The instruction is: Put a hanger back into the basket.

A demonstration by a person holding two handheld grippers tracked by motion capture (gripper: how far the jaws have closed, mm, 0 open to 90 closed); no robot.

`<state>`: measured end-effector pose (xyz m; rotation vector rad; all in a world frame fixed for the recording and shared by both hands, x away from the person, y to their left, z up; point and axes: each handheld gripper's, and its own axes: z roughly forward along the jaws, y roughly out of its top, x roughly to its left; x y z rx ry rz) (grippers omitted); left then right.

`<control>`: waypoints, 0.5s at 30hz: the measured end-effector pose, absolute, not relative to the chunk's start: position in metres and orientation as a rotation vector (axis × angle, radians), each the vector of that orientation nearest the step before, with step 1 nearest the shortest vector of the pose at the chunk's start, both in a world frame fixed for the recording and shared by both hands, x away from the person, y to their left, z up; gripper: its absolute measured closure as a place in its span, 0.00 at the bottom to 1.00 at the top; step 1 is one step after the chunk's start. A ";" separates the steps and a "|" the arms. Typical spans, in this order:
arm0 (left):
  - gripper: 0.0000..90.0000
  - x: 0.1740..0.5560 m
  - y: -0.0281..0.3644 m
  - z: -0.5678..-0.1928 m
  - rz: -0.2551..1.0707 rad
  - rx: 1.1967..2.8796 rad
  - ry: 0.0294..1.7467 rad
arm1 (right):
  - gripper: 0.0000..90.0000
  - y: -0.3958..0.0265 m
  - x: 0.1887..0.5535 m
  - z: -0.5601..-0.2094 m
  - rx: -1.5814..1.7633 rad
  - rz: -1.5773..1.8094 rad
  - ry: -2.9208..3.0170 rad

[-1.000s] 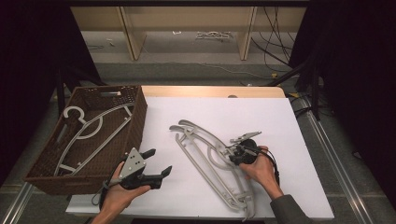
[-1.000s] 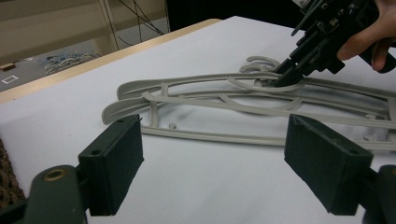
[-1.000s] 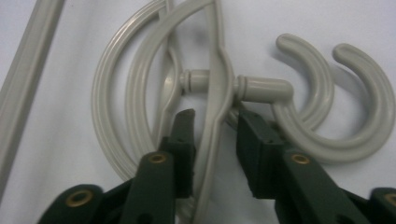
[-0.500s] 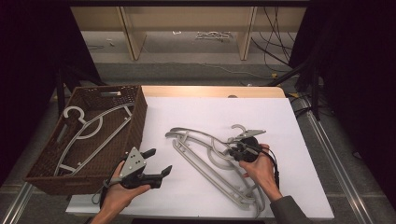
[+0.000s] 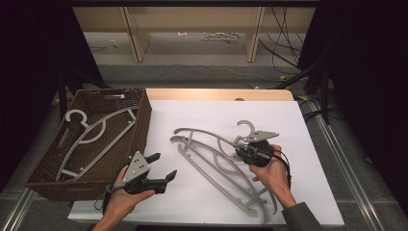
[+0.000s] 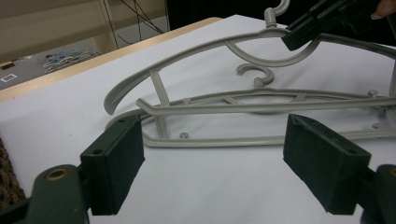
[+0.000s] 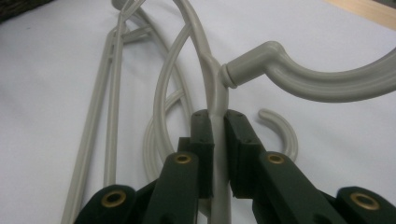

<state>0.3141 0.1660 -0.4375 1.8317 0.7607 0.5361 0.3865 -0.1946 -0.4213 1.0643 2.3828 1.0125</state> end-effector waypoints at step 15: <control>0.25 0.324 0.149 -0.437 0.514 1.856 0.734 | 0.92 -0.179 0.366 -0.415 0.821 1.024 2.480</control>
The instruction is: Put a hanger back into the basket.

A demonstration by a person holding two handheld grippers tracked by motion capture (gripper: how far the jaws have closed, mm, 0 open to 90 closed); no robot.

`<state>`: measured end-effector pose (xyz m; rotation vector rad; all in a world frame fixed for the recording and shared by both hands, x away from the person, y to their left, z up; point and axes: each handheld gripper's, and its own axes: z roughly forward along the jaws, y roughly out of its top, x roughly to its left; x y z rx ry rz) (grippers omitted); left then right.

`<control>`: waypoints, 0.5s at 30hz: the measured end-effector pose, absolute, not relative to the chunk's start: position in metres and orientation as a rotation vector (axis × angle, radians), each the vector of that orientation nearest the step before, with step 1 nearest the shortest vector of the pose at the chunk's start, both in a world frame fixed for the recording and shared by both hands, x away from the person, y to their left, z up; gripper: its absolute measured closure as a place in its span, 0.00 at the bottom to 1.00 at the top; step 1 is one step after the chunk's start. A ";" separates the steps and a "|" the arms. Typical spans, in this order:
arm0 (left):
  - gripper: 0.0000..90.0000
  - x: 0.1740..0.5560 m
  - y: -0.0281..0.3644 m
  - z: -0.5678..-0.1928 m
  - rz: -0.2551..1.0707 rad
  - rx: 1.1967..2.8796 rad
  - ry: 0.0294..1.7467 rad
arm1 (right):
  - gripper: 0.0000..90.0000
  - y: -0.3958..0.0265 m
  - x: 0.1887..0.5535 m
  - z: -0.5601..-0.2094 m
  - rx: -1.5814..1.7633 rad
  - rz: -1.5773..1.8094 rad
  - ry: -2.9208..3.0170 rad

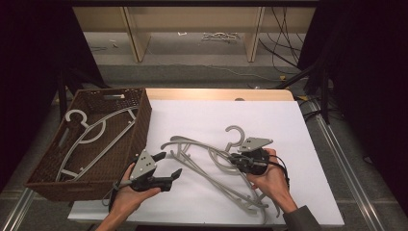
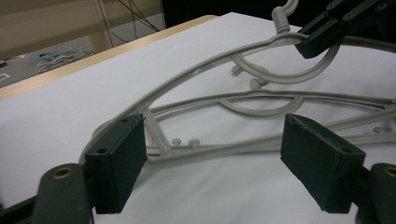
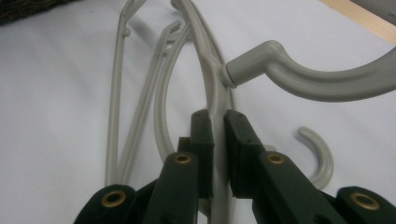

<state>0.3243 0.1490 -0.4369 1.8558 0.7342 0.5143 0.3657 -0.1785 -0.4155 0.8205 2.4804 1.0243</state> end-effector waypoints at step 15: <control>0.38 0.367 0.099 -0.427 0.504 2.034 0.624 | 0.92 -0.168 0.360 -0.418 0.696 0.994 2.526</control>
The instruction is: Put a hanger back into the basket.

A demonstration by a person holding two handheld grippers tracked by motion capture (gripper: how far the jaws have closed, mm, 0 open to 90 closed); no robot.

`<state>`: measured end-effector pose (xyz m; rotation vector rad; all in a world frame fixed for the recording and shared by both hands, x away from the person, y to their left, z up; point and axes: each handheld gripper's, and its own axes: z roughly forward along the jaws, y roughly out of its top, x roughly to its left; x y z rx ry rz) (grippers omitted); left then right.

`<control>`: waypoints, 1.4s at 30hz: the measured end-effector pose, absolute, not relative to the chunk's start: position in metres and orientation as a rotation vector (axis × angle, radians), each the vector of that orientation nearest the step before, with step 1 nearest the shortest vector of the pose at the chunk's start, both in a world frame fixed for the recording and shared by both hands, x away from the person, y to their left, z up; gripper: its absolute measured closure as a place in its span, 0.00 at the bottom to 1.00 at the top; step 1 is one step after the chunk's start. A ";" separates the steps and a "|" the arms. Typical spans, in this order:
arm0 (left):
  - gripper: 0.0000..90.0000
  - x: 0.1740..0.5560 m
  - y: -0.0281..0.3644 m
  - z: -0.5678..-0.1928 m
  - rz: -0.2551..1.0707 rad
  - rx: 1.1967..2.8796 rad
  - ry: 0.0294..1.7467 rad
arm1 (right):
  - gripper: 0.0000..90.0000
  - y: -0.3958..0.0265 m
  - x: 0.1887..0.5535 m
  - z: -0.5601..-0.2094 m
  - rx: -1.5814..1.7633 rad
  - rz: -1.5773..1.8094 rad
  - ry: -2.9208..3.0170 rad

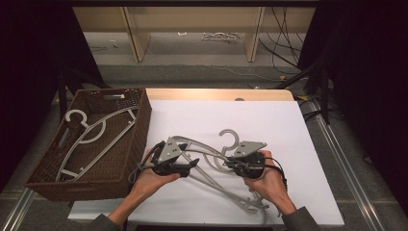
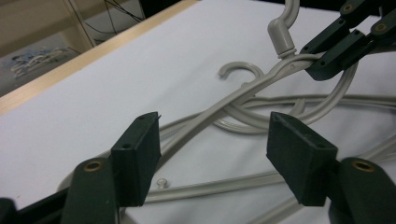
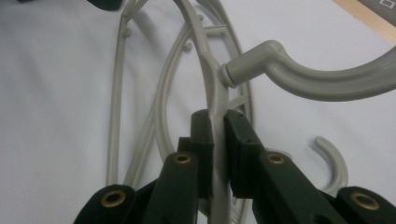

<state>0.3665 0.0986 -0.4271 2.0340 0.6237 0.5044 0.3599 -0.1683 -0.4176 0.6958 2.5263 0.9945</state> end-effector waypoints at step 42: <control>0.91 0.385 0.050 -0.420 0.306 2.356 0.210 | 0.54 -0.172 0.361 -0.406 0.650 1.025 2.435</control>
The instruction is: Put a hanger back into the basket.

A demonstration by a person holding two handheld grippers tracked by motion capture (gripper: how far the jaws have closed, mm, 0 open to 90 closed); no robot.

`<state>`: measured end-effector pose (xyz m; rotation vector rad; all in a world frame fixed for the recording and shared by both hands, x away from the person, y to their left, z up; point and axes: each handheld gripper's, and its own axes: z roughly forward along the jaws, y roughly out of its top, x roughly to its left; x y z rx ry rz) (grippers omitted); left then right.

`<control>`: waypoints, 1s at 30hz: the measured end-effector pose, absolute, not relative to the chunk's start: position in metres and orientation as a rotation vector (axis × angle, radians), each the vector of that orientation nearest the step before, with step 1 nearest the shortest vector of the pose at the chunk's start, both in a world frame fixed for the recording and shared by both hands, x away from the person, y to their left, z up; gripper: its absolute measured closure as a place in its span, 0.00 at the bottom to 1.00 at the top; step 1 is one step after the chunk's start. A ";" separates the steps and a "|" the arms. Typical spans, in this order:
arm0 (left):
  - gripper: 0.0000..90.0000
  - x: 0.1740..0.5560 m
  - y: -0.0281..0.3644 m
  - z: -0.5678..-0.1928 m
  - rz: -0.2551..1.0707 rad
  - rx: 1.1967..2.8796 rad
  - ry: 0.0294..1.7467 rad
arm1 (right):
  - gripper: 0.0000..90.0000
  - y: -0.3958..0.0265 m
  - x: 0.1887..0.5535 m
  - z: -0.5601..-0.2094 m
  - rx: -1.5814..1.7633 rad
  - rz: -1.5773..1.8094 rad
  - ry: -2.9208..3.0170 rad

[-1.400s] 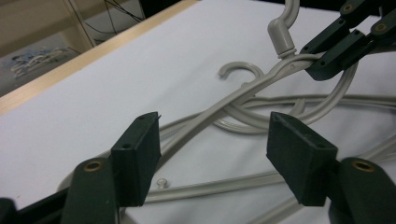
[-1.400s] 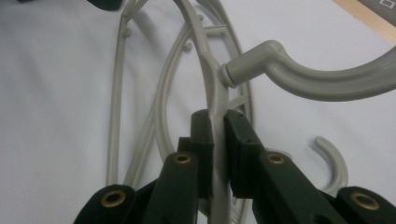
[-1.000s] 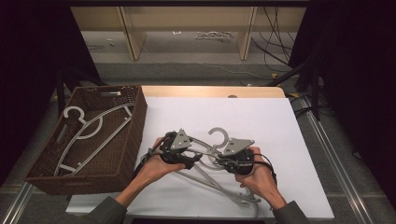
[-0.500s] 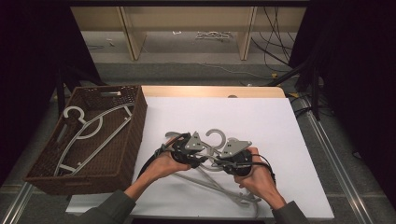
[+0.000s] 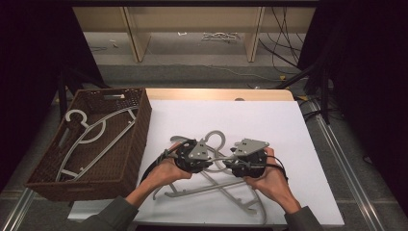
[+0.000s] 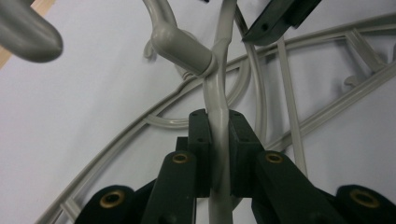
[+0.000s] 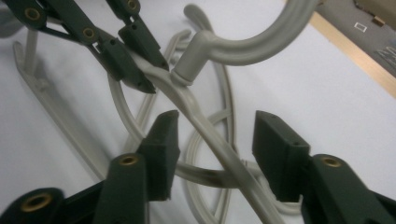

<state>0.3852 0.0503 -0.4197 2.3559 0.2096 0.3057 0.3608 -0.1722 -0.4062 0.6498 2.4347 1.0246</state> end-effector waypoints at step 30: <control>0.91 0.399 0.114 -0.390 0.403 2.183 0.570 | 0.32 -0.205 0.333 -0.408 0.871 1.279 2.142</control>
